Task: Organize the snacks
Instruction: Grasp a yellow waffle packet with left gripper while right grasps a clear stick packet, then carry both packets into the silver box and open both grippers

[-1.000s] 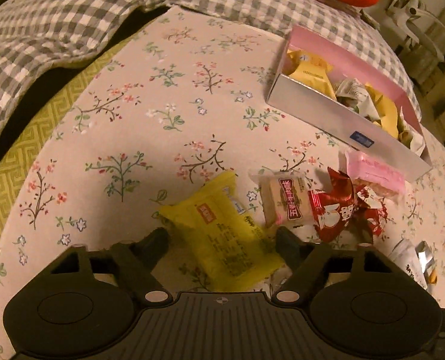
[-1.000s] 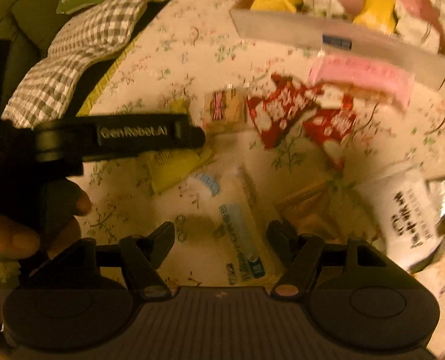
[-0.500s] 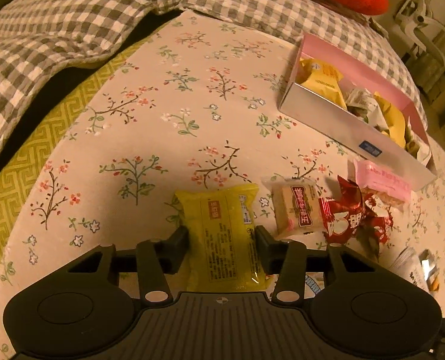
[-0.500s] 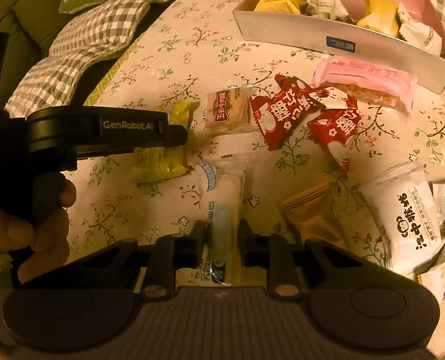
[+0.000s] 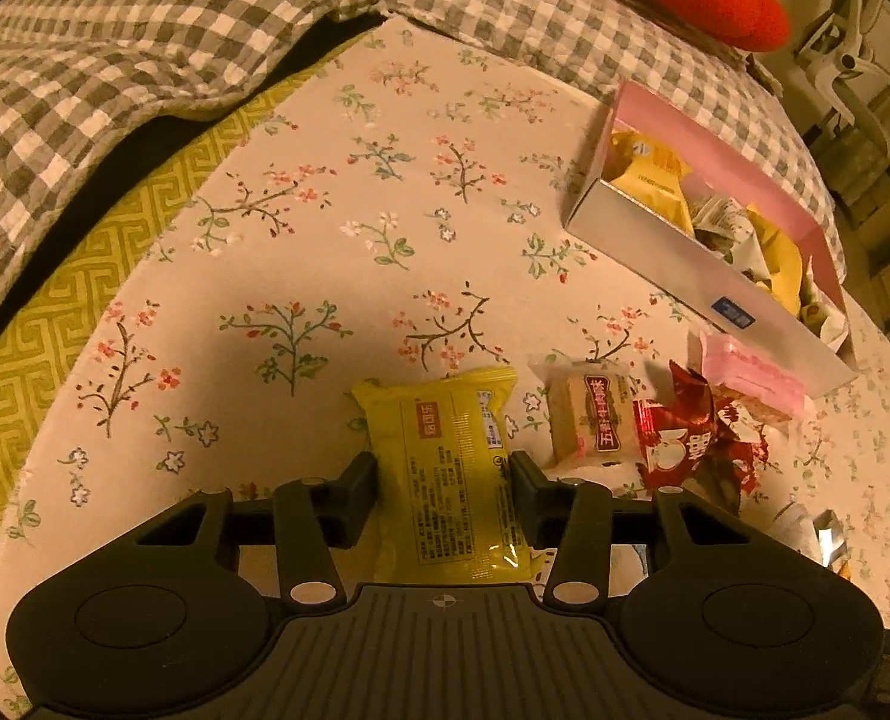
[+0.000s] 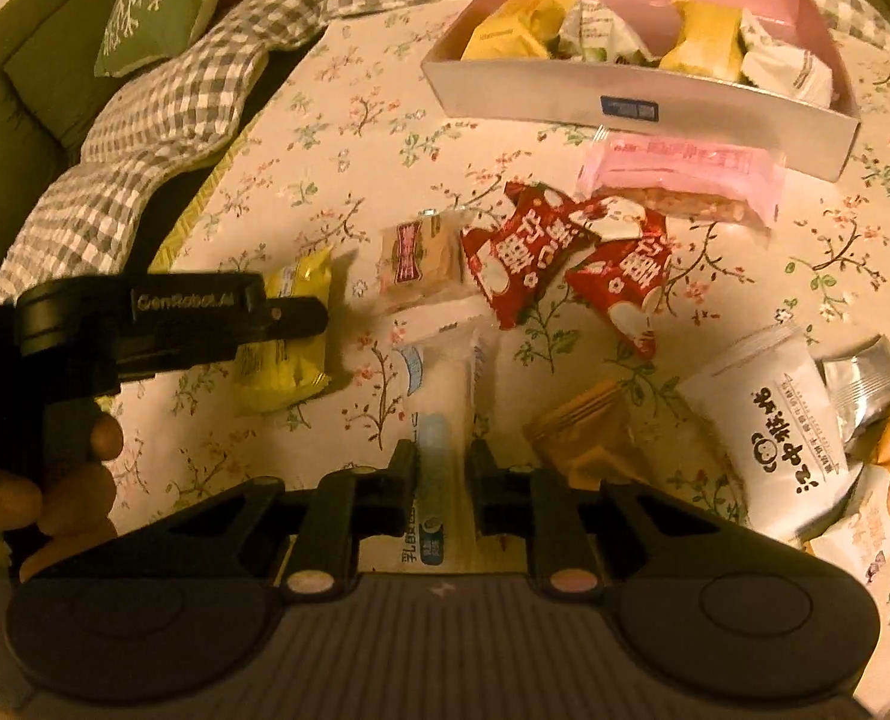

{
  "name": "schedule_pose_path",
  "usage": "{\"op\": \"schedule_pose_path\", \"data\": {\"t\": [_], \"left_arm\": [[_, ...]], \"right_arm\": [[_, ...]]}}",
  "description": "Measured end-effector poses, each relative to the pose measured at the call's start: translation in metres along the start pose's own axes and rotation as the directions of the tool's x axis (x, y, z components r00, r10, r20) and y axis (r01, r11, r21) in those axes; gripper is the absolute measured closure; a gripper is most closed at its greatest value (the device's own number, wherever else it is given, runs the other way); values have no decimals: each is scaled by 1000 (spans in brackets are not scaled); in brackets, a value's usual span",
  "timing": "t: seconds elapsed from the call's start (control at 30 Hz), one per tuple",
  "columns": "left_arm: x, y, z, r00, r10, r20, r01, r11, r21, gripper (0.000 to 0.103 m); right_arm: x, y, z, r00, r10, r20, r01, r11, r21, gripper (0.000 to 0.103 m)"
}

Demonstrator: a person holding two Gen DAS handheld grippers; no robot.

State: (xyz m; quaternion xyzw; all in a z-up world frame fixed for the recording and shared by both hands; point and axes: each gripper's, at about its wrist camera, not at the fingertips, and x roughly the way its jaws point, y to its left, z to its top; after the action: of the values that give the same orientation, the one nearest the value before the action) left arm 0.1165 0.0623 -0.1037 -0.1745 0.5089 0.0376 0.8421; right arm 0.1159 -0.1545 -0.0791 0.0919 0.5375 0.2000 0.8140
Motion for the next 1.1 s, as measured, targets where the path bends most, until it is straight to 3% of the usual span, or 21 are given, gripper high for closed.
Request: {"op": "schedule_pose_path", "data": {"t": [0.3,0.4,0.53,0.63,0.67,0.73,0.83,1.1], "left_arm": [[-3,-2,-1,1000,-9,-2,9,1000,19,58],[-3,-2,-2,1000,-11,-9,11,1000,19,58],[-4,1,-2,1000,-5,-1,5,999,33,58],[-5,3,-3,1000,4,2,-4,999,42,58],[-4,4,-4,1000,6,2,-6,999,45,58],[-4,6,-5,1000,8,-1,-8,999,49,58],[-2,6,-6,1000,6,-7,-6,999,48,58],[-9,-5,-10,1000,-2,19,0,995,97,58]], "right_arm": [[3,2,0,1000,-5,-3,5,1000,-17,88],[12,8,3,998,-65,-3,65,997,-47,73],[22,16,3,997,-72,-10,71,992,-102,54],[28,27,4,995,-102,11,103,982,-161,49],[29,30,3,993,-119,18,120,976,-184,50],[31,36,1,984,-173,43,178,957,-230,68],[30,36,-1,982,-183,47,189,954,-234,84],[22,29,0,985,-164,57,172,970,-172,86]]}}
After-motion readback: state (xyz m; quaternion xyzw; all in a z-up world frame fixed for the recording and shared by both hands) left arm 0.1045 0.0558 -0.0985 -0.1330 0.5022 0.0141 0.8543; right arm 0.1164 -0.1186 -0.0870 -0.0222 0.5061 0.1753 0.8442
